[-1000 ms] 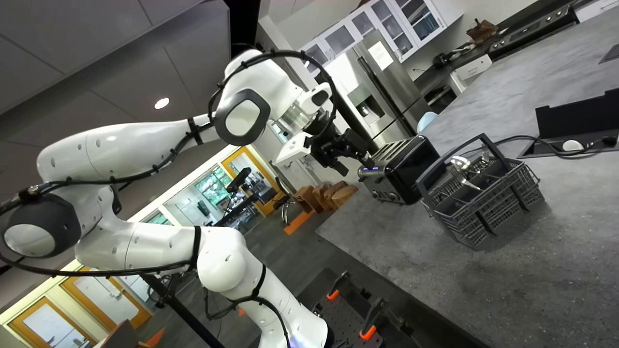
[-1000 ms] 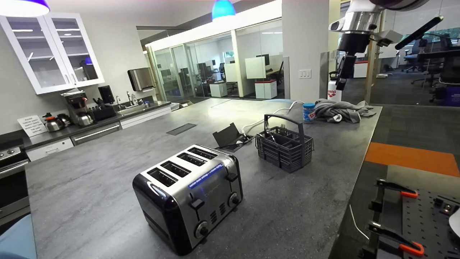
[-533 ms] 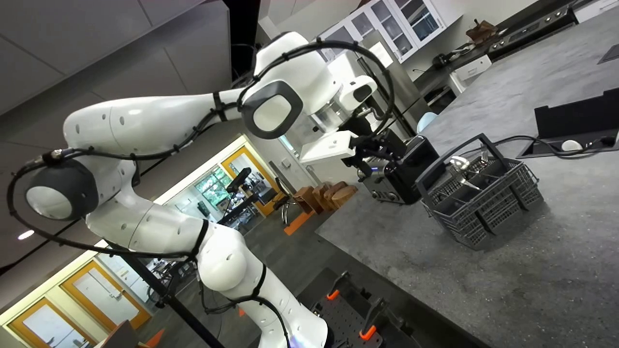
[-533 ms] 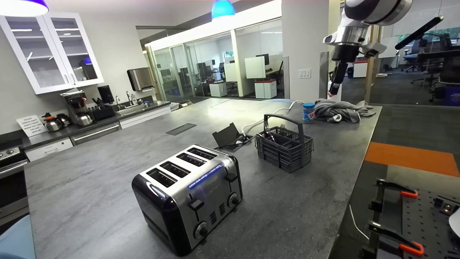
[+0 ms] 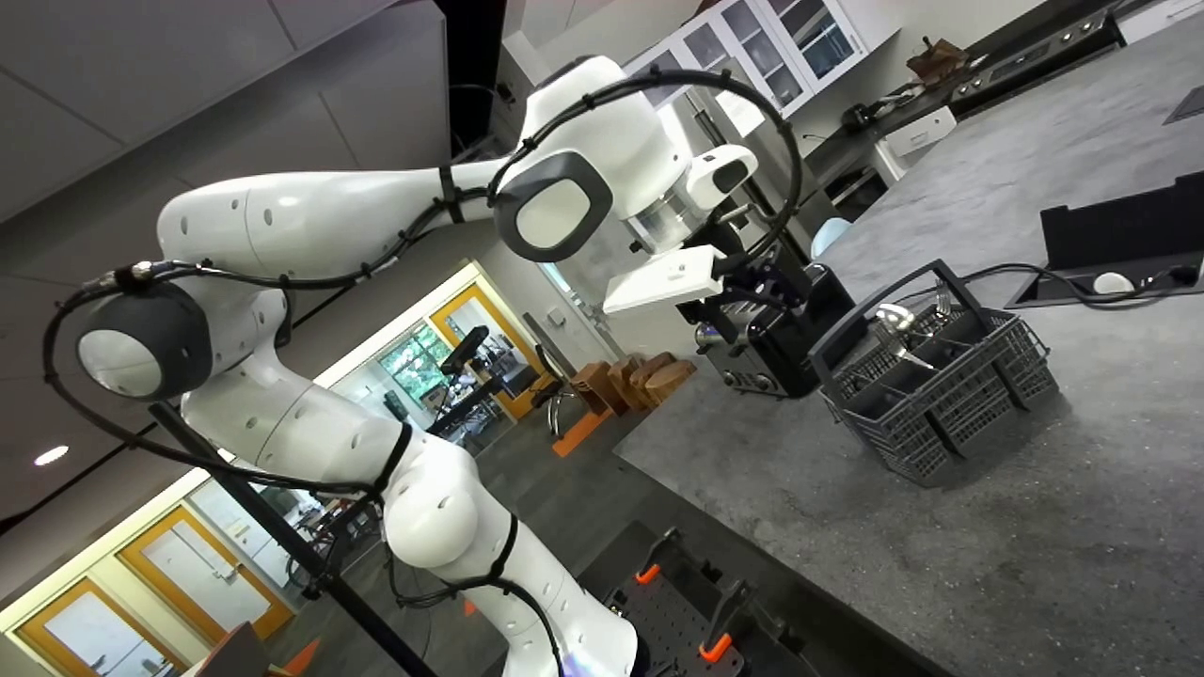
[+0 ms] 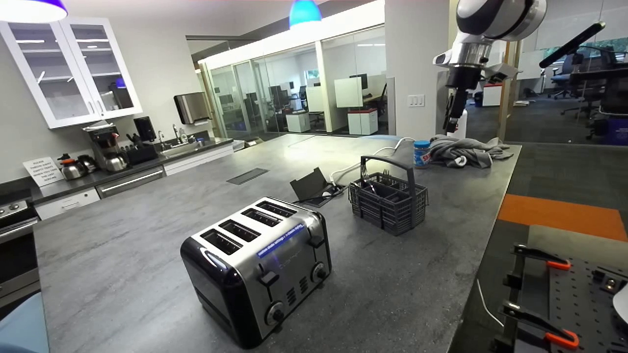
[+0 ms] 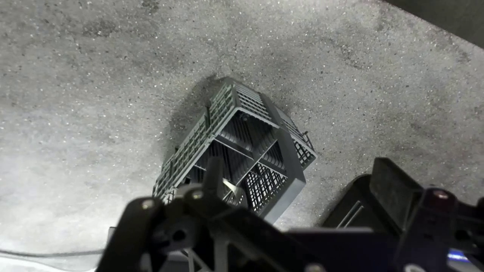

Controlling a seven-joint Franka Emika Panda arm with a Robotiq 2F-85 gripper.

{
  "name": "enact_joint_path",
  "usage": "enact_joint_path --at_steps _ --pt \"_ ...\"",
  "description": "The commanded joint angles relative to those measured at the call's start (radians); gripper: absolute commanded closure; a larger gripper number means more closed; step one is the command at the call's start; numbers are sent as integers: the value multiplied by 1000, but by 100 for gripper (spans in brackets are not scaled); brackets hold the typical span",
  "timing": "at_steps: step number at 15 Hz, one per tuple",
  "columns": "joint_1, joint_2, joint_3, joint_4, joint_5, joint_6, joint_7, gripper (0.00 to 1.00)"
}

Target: Take out one fork from the cutlery box and put it on the right side of the counter, take out another fork from the box and place it on the left side of the counter then take out a spoon from the box and place it in between the two forks

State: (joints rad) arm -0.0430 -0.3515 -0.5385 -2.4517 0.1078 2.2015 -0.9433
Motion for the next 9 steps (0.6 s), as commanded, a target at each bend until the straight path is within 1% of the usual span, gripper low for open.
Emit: enact_joint_path --at_steps 1,2,3,4,5,6,7,9 --pt "-39 59 -1 15 12 68 -246 0" --pt "10 73 -64 23 14 80 -324 0" --pt "16 91 -83 27 32 98 -396 0" --pt "35 114 -115 32 54 116 -479 0" --pt "64 134 -150 36 75 127 -558 0" --pt "108 145 -194 37 105 140 -640 0" --pt "146 165 -232 45 147 134 -723 0" --pt "211 225 -293 67 286 112 -885 0"
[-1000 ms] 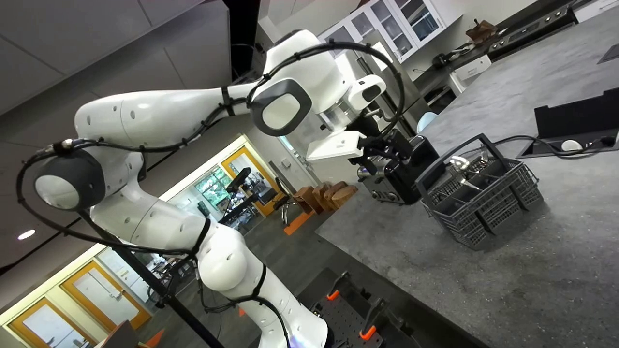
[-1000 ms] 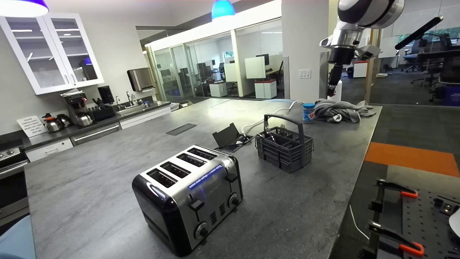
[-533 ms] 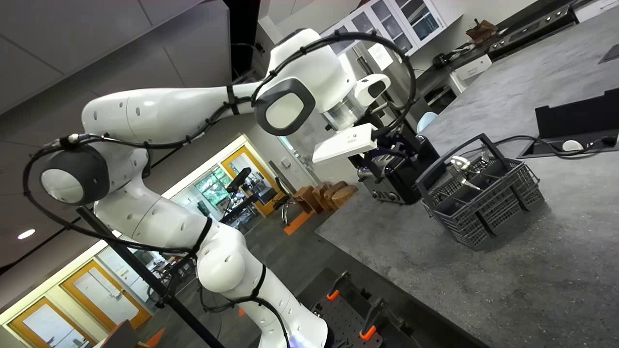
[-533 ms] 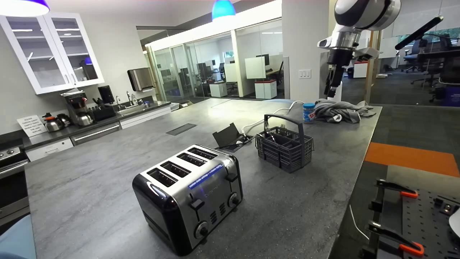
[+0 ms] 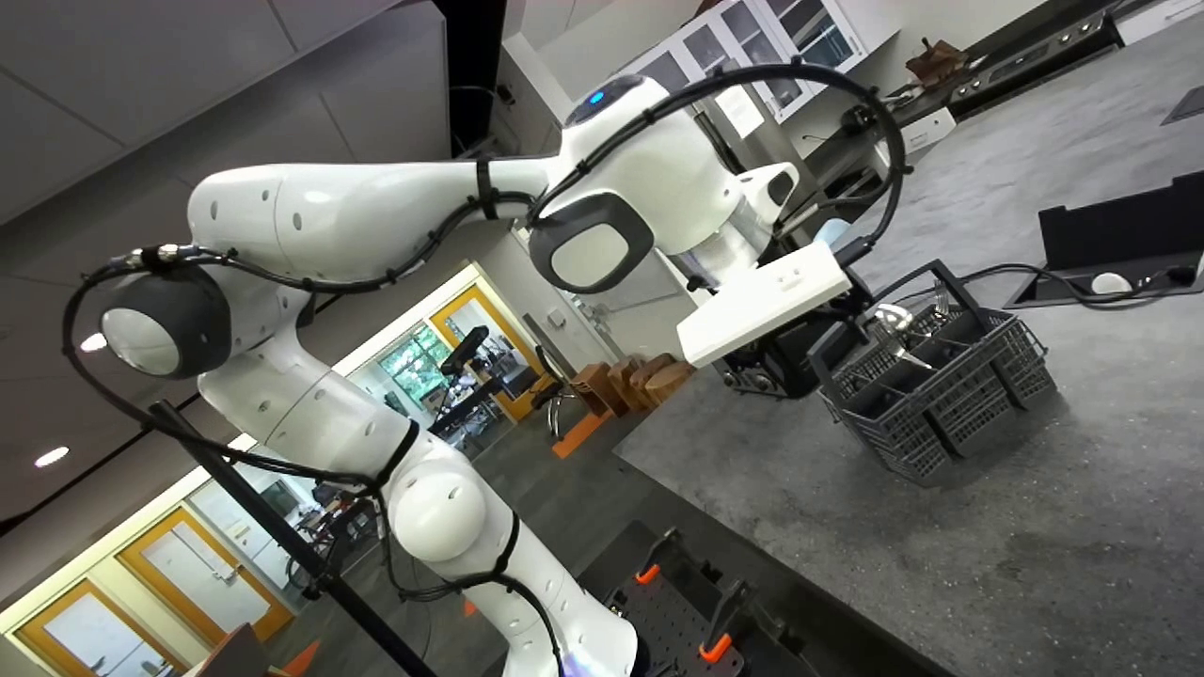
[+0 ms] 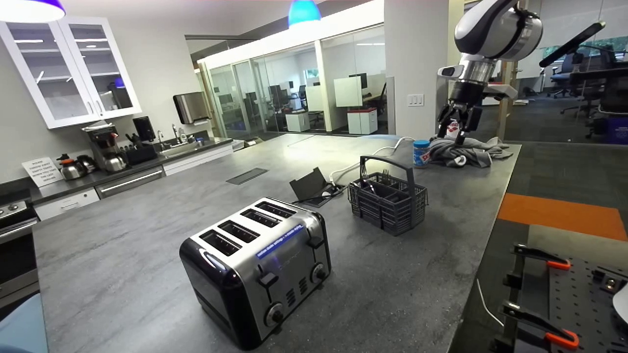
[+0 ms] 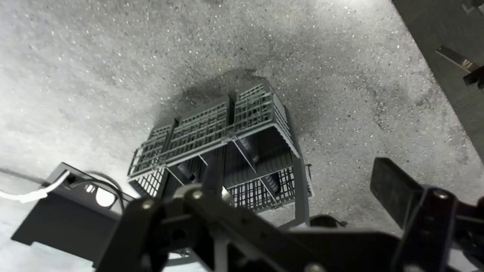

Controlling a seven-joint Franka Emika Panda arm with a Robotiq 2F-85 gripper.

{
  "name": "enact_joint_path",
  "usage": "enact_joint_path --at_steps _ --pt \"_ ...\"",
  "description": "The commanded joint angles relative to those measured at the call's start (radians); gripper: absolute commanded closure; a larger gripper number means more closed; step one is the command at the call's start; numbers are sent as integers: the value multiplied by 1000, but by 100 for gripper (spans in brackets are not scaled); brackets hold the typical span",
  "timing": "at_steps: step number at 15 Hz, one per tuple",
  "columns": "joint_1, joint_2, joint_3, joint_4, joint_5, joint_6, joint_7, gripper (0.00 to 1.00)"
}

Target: Take out one fork from the cutlery box and put it on the right side of the counter, take out another fork from the box and place it on the left side of the counter then take out a spoon from the box and place it in between the two forks

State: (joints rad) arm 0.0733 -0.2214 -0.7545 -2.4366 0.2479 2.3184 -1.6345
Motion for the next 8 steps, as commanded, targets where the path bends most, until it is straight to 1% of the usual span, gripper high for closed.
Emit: enact_joint_path --at_steps 1,2,3,4,5,6,7,8 --pt "113 133 -94 65 222 -12 -274 0" --pt "51 179 -22 76 313 -20 -355 0" --pt "37 213 -2 89 380 -31 -413 0" --pt "5 247 41 104 428 -22 -441 0" --pt "-31 274 93 112 451 16 -416 0" --pt "-86 190 132 58 394 -1 -391 0" --pt "-111 219 169 72 410 5 -388 0" --pt "-123 242 189 85 416 8 -386 0"
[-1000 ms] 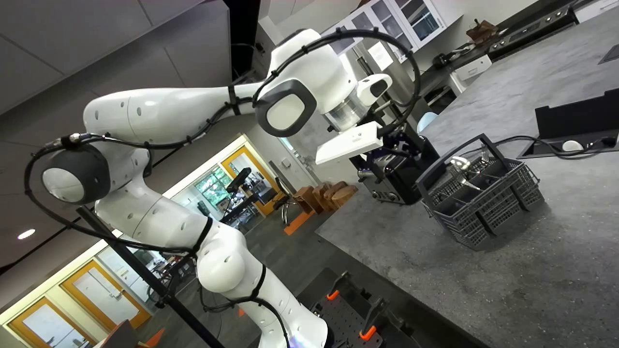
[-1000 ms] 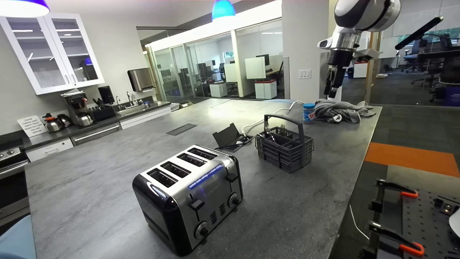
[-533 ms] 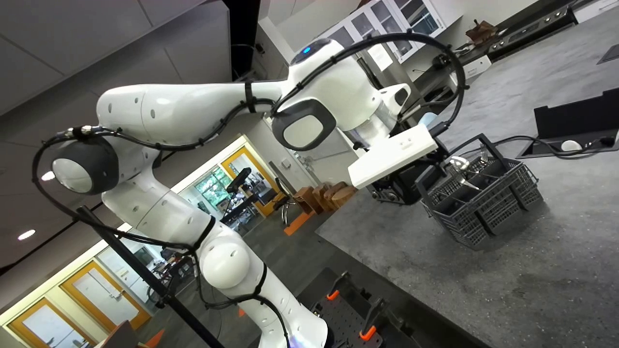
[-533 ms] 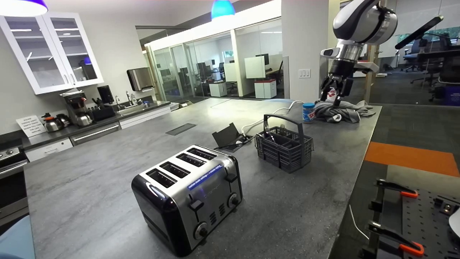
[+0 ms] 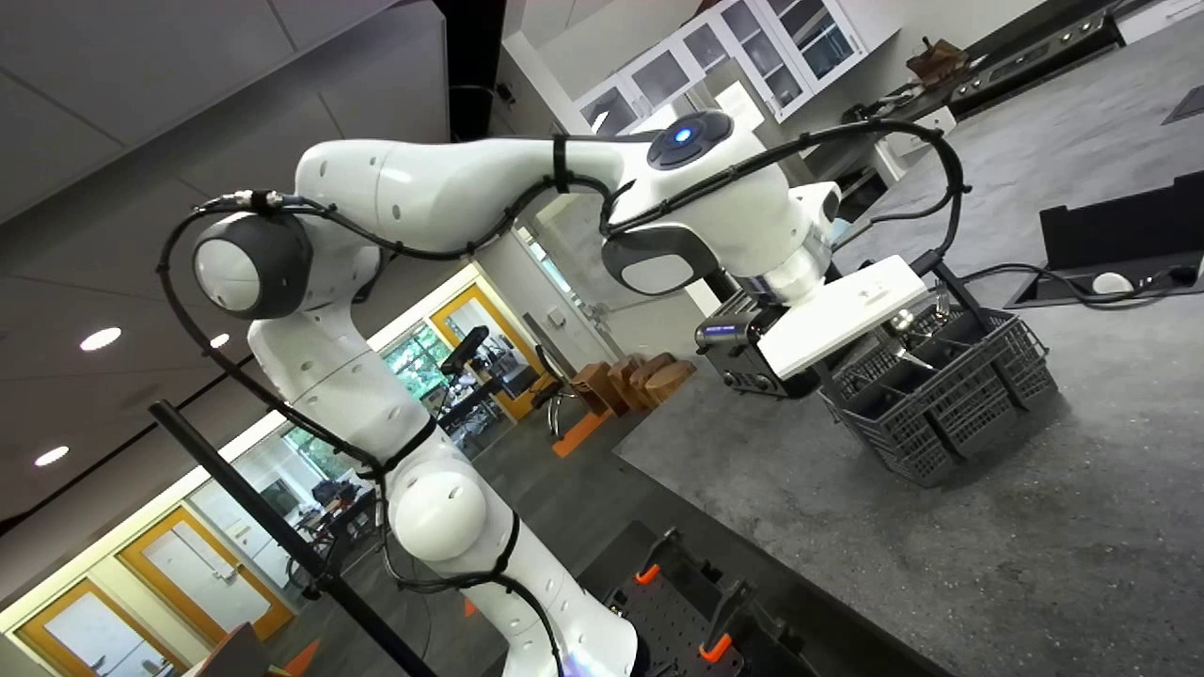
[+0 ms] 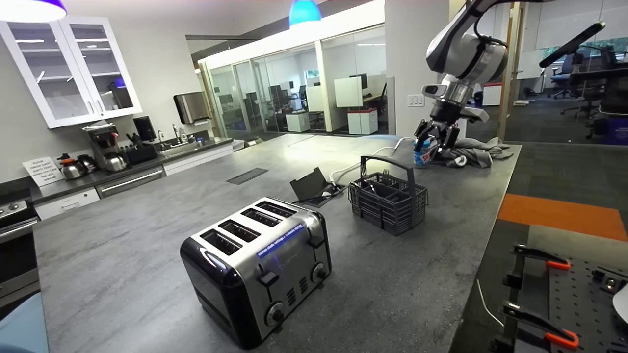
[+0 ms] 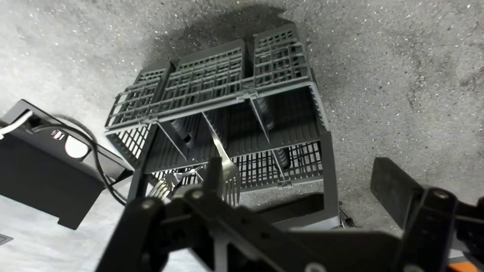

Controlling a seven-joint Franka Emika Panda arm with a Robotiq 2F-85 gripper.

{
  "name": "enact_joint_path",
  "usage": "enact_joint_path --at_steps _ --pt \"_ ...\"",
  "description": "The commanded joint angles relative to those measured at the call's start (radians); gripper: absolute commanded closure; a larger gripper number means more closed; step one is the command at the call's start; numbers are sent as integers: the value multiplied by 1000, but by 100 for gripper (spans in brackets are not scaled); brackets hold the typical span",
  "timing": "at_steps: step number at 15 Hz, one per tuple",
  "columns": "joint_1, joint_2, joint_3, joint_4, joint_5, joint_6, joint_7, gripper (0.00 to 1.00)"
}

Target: Take out one fork from the cutlery box and put it on the right side of the counter, take out another fork from the box and place it on the left side of the counter then take out a spoon from the box and place it in between the two forks

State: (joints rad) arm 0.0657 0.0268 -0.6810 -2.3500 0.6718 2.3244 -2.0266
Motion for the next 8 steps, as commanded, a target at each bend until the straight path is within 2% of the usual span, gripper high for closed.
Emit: enact_joint_path --at_steps 1,2,3,5,8 --pt "-121 9 126 7 -8 3 8 0" --pt "-124 17 129 12 -8 4 9 0" --pt "-149 33 147 35 -9 -42 -37 0" --pt "-227 53 220 64 9 -71 -134 0" --pt "-311 96 285 126 23 -141 -252 0"
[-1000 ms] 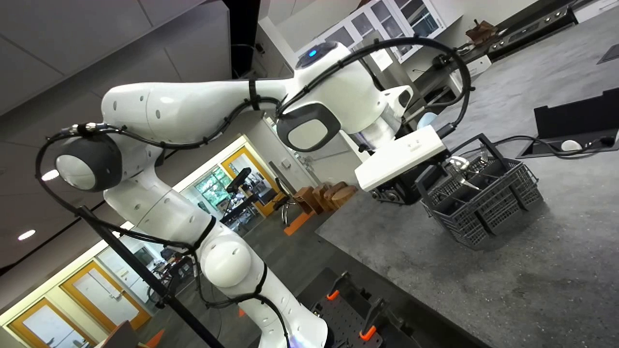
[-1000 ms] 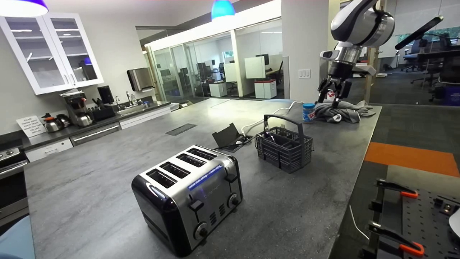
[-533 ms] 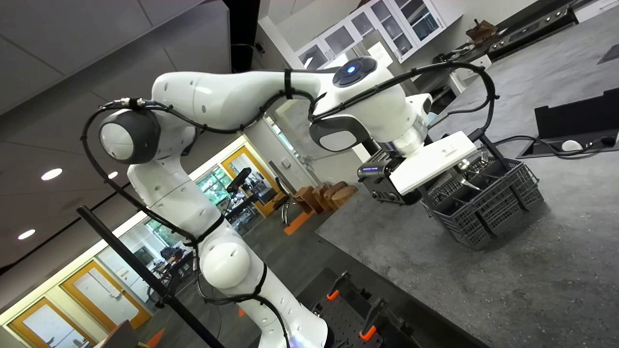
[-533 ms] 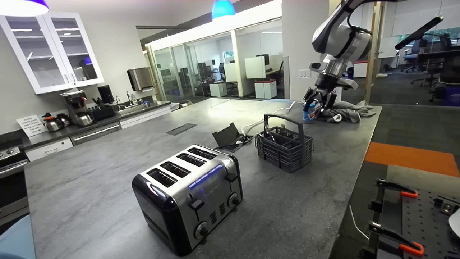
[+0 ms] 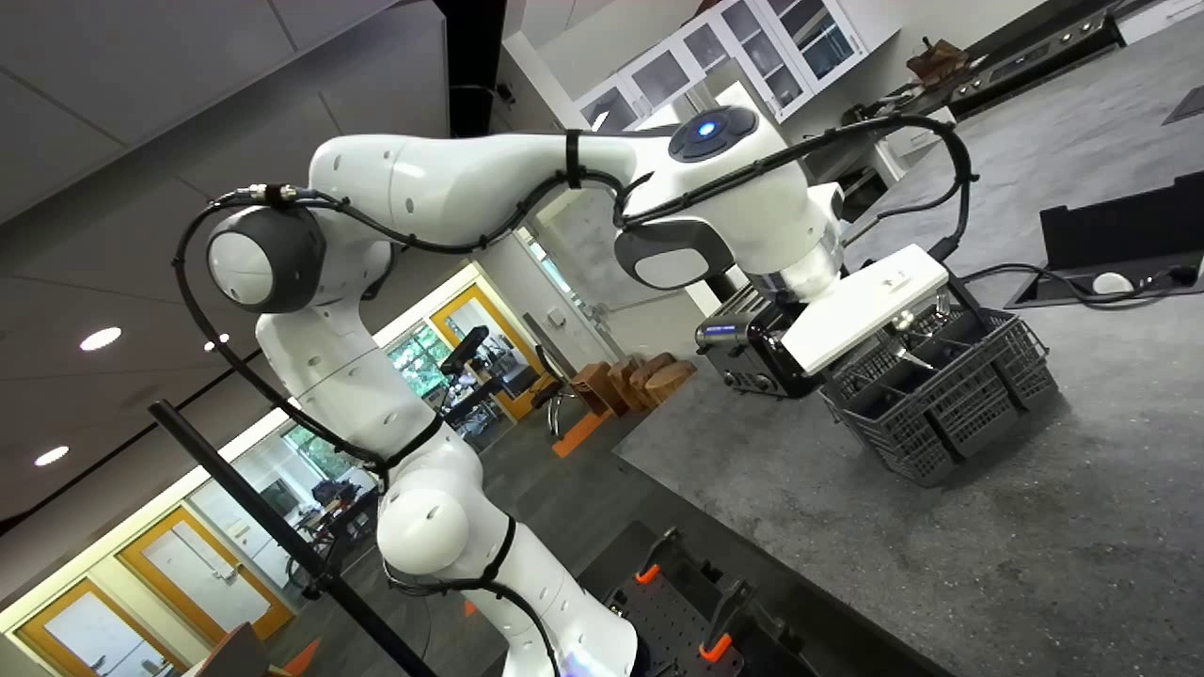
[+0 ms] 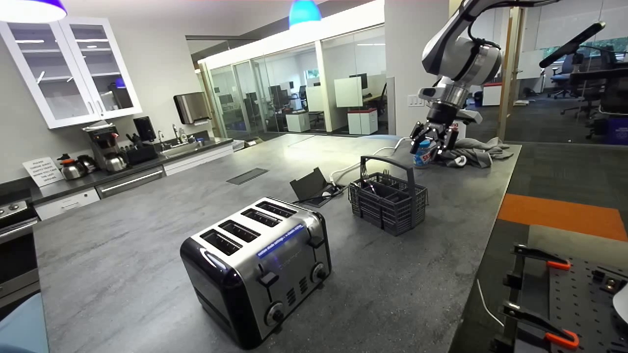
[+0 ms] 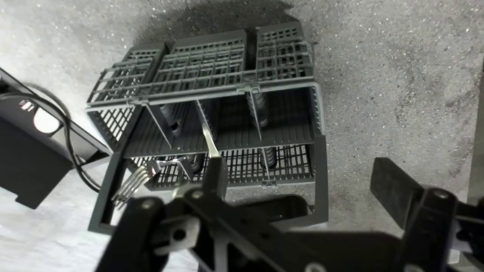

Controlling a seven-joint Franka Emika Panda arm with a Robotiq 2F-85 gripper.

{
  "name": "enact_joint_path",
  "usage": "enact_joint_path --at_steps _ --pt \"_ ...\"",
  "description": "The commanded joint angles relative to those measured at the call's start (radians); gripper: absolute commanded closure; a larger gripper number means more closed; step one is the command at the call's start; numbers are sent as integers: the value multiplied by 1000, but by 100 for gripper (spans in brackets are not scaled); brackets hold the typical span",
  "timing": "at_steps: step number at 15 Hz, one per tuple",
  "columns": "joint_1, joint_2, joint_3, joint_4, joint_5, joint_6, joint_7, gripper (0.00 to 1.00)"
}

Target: Take out one fork from the cutlery box and put it on the right side of the counter, take out another fork from the box and place it on the left side of the counter then take out a spoon from the box and place it in between the two forks

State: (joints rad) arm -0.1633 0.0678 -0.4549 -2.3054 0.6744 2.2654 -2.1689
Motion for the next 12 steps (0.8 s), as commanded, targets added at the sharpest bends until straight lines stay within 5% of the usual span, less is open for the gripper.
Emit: enact_joint_path --at_steps 1,12 --pt "-103 71 74 104 27 -102 -137 0" --pt "-250 319 207 347 100 -320 -190 0"
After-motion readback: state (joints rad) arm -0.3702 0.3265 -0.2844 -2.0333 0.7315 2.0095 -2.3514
